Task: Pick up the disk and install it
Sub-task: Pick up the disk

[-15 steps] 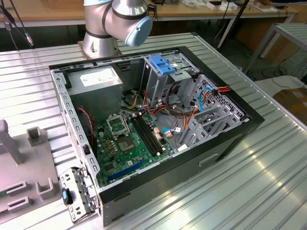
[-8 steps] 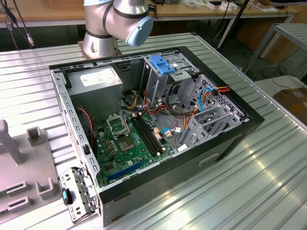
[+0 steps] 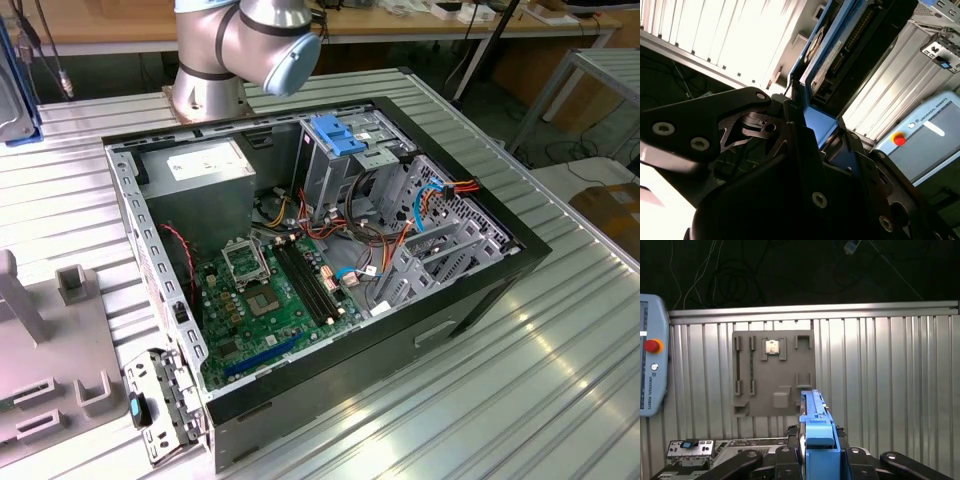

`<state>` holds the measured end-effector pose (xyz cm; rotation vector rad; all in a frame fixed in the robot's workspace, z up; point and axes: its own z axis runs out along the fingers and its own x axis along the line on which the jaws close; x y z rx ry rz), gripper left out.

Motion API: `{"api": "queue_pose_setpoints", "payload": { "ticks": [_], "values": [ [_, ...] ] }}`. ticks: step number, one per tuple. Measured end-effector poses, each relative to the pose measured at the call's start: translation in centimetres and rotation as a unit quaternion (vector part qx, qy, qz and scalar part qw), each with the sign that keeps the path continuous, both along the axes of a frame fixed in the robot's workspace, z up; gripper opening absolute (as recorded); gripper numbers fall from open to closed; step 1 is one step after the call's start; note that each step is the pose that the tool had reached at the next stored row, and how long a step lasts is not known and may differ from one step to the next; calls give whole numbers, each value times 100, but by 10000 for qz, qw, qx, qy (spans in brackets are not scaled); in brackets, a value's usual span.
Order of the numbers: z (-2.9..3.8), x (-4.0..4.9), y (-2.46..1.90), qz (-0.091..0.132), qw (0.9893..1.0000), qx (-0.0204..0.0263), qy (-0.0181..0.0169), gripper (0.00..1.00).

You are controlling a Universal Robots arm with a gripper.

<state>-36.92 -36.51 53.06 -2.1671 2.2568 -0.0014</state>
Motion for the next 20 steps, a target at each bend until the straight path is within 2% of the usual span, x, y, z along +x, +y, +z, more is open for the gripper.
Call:
{"api": "queue_pose_setpoints", "payload": {
  "ticks": [8,13,20],
  "values": [
    [0,281,0,0,10000,0,0,37],
    [-1,528,0,0,10000,0,0,37],
    [-2,737,0,0,10000,0,0,37]
  ]
}}
